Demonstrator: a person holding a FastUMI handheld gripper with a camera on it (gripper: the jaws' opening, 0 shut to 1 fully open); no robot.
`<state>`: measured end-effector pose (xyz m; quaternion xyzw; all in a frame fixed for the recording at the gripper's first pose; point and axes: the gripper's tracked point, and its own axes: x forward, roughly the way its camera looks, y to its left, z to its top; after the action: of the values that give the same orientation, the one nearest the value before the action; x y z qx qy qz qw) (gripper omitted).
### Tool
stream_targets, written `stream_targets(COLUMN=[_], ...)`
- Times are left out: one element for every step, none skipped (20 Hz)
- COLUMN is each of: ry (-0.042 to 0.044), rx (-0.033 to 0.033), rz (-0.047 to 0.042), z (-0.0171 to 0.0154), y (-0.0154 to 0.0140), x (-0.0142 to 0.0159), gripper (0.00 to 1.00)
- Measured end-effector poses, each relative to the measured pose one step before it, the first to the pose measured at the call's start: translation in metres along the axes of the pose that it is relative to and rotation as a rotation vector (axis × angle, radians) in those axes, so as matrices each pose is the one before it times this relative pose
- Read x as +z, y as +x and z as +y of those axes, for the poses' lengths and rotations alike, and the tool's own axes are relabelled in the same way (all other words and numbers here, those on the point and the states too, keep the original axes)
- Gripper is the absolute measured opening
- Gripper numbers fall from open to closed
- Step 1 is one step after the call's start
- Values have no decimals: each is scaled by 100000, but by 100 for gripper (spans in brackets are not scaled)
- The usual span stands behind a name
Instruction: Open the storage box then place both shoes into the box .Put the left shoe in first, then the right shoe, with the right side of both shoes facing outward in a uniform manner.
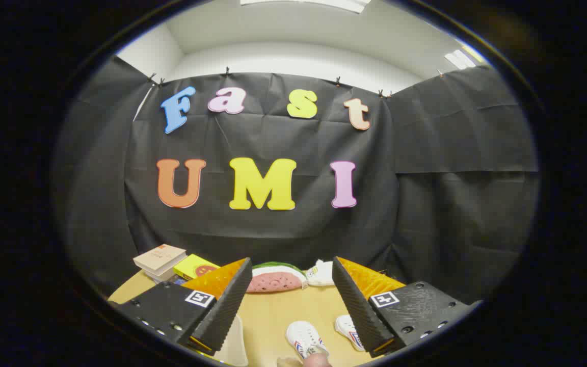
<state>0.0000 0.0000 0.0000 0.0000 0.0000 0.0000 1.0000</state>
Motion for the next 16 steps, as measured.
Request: stream_targets(ry=[101,156,-11,137,143,-92,-101,-137,1,51,174,311,371,-117,-165,51], rx=[753,991,676,728,511,555,423,344,632,435,1110,1363,852,238,284,285], rz=[99,192,249,-33,-252,-232,-133,-308,-179,60,404,718,431,195,-261,-91], z=[170,131,61,22,10,33,-53,-86,66,-4,104,303,128,-201,-21,30], y=[32,102,61,75,45,0,-33,70,-46,-30,-26,-55,-53,-12,30,-66], x=[31,-78,45,90,179,-44,103,46,134,-86,-40,-177,-52,-81,100,-23], gripper=[95,95,95,95,95,95,95,95,95,95,95,95,95,95,95,95])
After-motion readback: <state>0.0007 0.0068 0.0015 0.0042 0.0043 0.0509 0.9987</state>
